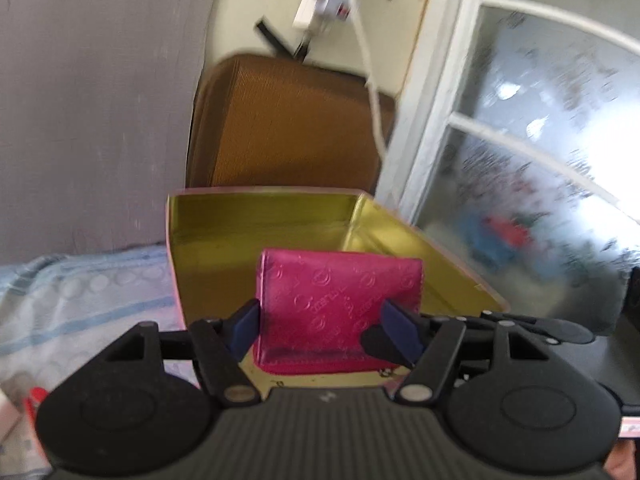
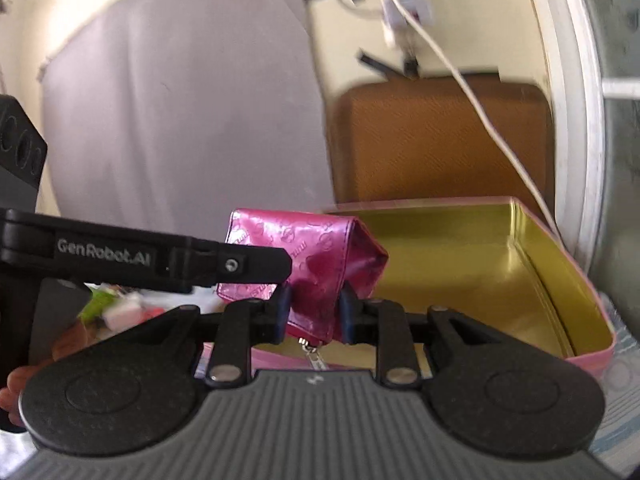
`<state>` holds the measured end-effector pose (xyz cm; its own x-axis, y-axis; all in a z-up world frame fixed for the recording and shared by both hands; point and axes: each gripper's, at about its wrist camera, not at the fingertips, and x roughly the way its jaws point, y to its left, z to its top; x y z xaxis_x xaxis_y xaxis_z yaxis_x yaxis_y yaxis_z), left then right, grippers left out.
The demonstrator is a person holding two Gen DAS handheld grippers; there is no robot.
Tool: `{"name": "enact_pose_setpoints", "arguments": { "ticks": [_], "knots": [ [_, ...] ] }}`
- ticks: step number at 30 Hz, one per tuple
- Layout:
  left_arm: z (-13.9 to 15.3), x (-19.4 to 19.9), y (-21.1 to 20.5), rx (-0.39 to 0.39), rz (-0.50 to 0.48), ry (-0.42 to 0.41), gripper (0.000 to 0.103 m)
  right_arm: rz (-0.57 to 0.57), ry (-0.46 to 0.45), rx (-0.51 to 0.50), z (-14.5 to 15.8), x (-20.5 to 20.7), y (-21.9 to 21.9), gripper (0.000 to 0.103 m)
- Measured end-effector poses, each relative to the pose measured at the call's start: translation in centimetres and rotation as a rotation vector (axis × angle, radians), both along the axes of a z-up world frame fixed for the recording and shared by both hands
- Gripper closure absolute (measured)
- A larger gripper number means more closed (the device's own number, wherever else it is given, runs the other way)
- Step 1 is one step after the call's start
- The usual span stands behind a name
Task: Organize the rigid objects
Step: 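Carry the pink purse into the pink tin and open the right gripper, then grasp the white clothespin clip with the right gripper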
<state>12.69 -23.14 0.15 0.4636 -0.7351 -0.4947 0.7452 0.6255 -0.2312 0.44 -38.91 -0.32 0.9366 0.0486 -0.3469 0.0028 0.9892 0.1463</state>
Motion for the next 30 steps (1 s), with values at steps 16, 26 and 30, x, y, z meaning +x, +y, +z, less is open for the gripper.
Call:
{"name": "enact_pose_setpoints", "arguments": {
  "ticks": [16, 26, 30],
  "knots": [
    [1.4, -4.4, 7.7, -0.141, 0.147, -0.11, 0.015, -0.261, -0.072, -0.018, -0.4, -1.4, -0.8, 0.059],
    [-2.0, -9.1, 22.5, -0.163, 0.318, -0.006, 0.024, 0.0, 0.01, 0.094, -2.6, -3.6, 7.4, 0.06],
    [-3.0, -10.1, 23.4, -0.147, 0.254, 0.008, 0.032, 0.122, 0.083, 0.054, -3.7, -2.5, 12.0, 0.064]
  ]
}}
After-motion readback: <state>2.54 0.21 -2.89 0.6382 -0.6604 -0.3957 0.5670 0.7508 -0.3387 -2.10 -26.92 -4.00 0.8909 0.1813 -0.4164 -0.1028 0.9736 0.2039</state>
